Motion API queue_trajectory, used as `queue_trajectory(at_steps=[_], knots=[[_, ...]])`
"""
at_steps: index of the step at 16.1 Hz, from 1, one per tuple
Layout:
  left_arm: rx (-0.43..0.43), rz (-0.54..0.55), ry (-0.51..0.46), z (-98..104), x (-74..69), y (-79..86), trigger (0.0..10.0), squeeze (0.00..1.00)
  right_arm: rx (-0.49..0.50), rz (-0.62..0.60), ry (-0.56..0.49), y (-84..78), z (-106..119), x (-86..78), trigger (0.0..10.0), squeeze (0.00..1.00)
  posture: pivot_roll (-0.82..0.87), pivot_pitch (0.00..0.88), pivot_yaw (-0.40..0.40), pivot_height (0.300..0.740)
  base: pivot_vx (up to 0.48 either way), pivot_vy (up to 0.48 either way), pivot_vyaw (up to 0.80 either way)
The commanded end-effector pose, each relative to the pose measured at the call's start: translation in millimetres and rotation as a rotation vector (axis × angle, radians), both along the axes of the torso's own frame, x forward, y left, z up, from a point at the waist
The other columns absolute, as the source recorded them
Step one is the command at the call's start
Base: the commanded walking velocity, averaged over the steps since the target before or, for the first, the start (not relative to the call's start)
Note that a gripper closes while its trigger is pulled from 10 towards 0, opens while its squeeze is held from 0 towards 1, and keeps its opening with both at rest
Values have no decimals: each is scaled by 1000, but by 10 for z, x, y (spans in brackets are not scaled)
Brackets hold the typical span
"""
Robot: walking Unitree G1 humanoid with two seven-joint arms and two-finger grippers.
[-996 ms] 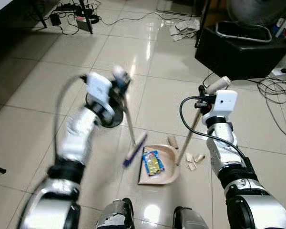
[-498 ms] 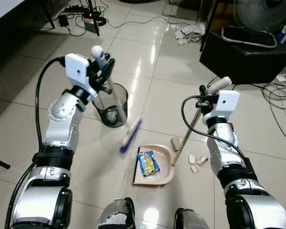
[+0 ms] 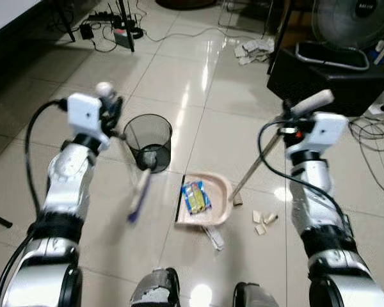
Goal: Sweep floor
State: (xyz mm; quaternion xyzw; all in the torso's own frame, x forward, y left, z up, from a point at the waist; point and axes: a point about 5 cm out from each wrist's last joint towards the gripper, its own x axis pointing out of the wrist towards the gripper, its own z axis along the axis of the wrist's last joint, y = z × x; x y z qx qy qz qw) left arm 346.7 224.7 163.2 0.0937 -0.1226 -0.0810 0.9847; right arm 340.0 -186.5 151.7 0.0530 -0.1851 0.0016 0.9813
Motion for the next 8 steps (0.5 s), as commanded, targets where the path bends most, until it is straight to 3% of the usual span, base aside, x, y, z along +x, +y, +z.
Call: queue_trajectory(at_steps=[1,4,5,8], knots=[[16,32,-24,0,-45,65,10000,0,25,-16,-37,-59,122,-23,10000,0,-3,47,48,740,0,0,0],[27,57,36,-220,-158,58,10000,0,20,-14,-78,-83,352,-90,10000,0,-22,39,47,740,0,0,0],[3,41,87,-329,-213,-9,10000,0,17,-12,-92,-94,480,-124,10000,0,-24,38,46,740,0,0,0],[-41,3,103,-400,-363,-229,10000,0,36,12,-112,-91,734,-198,10000,0,-25,42,46,740,0,0,0]])
